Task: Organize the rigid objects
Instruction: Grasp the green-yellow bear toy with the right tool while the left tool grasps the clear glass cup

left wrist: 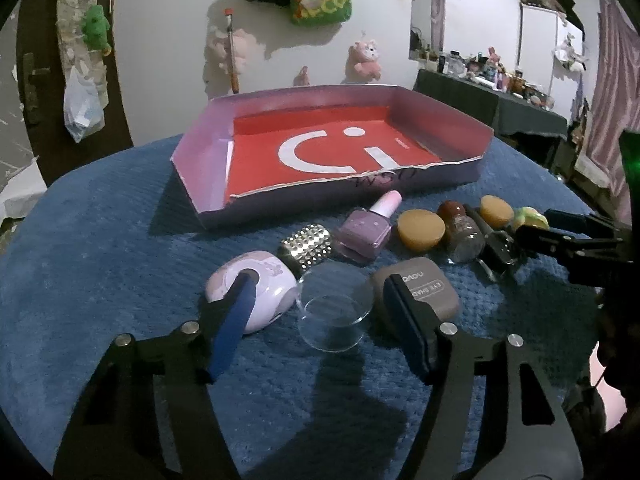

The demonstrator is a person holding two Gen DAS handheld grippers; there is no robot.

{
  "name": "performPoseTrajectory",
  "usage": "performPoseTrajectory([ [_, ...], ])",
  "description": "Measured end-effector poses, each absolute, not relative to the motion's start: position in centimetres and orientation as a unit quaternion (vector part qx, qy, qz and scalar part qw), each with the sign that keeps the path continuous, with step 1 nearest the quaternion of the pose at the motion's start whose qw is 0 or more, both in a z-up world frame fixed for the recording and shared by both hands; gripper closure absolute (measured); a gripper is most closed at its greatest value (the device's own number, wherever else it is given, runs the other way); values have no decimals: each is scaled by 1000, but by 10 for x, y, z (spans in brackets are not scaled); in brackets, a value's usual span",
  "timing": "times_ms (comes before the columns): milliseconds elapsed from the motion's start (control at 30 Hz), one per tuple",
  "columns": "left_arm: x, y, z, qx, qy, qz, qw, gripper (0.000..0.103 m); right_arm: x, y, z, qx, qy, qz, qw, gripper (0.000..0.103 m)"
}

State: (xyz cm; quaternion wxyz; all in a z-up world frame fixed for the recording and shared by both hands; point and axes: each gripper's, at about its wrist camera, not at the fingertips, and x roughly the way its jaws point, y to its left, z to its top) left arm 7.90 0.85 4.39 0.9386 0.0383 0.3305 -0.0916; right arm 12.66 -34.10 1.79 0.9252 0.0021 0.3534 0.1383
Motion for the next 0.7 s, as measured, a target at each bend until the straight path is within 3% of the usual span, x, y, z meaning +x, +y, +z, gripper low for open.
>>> performPoseTrajectory([
  [67, 79, 7, 44, 39, 330, -99, 938, 45, 126, -343, 17, 7, 355, 144, 924, 16],
  [100, 80, 7, 43, 37, 333, -105, 936, 53, 127, -344, 17, 11, 356, 148, 922, 19],
  [167, 82, 5, 41, 34, 344, -117, 931, 65, 128, -346, 16, 19, 359, 153, 920, 34],
  [233, 82, 7, 41, 25, 346, -120, 930, 65, 129, -346, 12, 21, 367, 165, 915, 52],
  [700, 77, 10, 52, 29, 329, -121, 936, 66, 124, -342, 21, 16, 349, 181, 919, 51],
])
